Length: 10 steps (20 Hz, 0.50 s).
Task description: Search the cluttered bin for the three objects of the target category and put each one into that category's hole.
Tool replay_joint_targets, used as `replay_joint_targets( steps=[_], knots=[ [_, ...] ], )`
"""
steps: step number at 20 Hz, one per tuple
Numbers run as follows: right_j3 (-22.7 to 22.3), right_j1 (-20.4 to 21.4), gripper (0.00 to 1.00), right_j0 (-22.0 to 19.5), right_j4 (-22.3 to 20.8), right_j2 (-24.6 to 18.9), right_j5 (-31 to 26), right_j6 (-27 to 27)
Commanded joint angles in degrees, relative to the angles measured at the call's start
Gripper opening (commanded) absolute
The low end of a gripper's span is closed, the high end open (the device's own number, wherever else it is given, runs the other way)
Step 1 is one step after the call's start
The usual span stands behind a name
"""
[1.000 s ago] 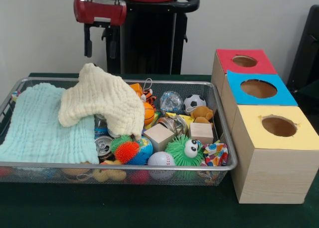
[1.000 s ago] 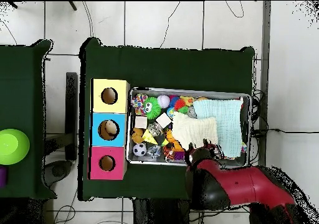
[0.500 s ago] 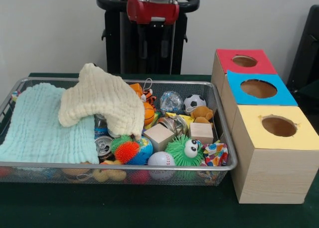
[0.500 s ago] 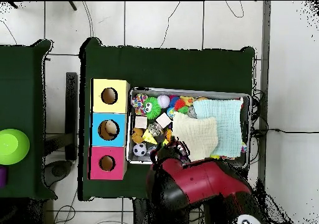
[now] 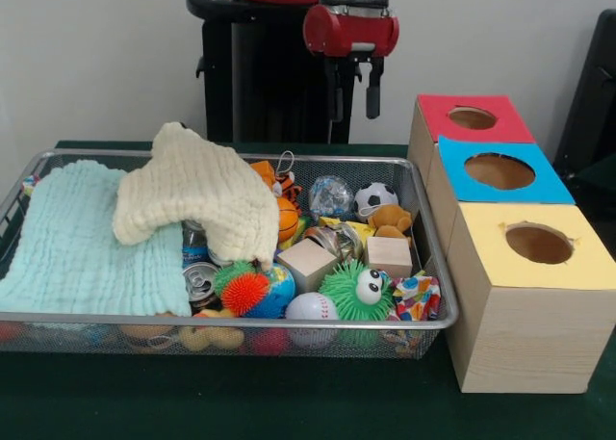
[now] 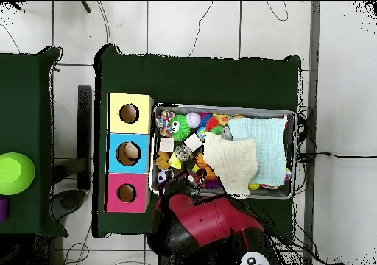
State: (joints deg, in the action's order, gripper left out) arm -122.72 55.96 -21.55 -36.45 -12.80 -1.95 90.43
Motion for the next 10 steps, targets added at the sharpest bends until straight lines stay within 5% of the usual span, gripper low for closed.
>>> replay_joint_targets(
  steps=[1,10],
  knots=[
    [1.0,-9.5,1.0,4.5,3.2,13.9,10.2,14.7],
    [1.6,-18.3,1.0,7.3,7.4,18.9,21.9,12.1]
  ],
)
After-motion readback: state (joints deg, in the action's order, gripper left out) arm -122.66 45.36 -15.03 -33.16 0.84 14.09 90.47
